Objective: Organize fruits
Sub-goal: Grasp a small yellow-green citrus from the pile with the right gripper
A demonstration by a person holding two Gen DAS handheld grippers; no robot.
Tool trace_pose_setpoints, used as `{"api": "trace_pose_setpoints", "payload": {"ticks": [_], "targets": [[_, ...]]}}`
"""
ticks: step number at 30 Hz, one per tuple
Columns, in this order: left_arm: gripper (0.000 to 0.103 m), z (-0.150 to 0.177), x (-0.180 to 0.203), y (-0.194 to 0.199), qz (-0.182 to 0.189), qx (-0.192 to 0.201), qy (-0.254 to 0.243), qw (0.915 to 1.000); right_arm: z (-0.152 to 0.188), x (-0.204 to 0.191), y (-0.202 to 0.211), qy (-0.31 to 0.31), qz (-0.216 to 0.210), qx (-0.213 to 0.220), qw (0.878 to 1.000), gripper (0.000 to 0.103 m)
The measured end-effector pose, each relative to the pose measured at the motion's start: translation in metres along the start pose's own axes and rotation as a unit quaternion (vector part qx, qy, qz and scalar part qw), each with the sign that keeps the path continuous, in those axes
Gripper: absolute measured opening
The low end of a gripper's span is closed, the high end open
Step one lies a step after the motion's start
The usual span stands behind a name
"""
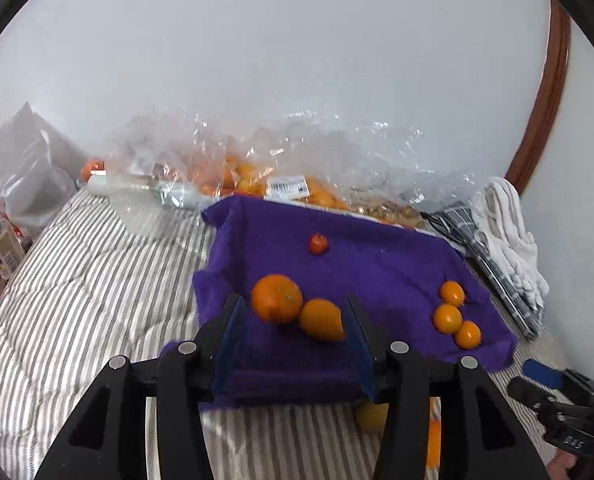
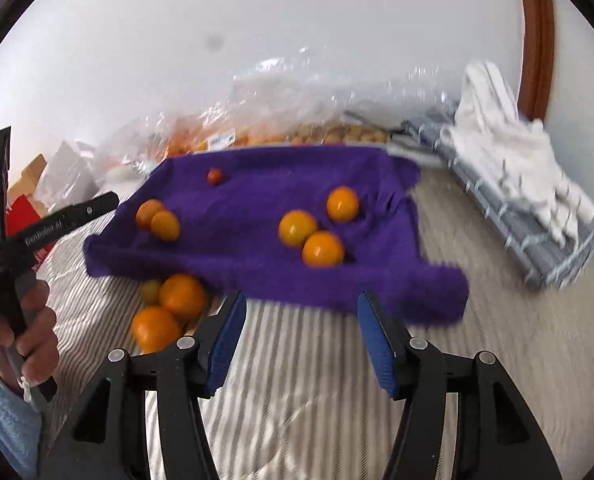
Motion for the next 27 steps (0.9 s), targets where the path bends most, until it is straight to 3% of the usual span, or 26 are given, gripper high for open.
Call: {"api": "trace_pose_setpoints", "payload": {"ticks": [6, 13, 18, 27], "targets": [[0.048, 0.033, -0.005, 0.026, 0.001, -0.047, -0.031, 0.9984, 0.022, -0.013, 0.007, -0.001, -0.029, -0.011, 1.0, 0.056], [0.054, 0.069, -0.017, 0.045, 0.007, -0.074, -0.007, 0.9972, 0.045, -0.038, -0.005, 0.039, -0.05, -0.043, 0.997, 0.043], [0.063, 0.086, -0.019, 0.052, 0.003, -0.084, -0.015, 0.9964, 0.05, -0.046, -0.023, 0.05, -0.044, -0.069, 0.995, 0.041], [0.065, 0.098, -0.004, 0.041, 0.006, -0.13, -0.058, 0.9898, 0.049, -0.053, -0.039, 0.067, -0.038, -0.084, 0.993, 0.04]]}}
Point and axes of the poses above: each gripper's, at about its wrist camera, not at the fingertips, and y roughly against the way its jaws point, x to its right, z to its underside, the point moved 4 cm from there along -y, roughly the way its jaws point, and after that the axes turned 13 degrees about -y, right-handed, at the moved point
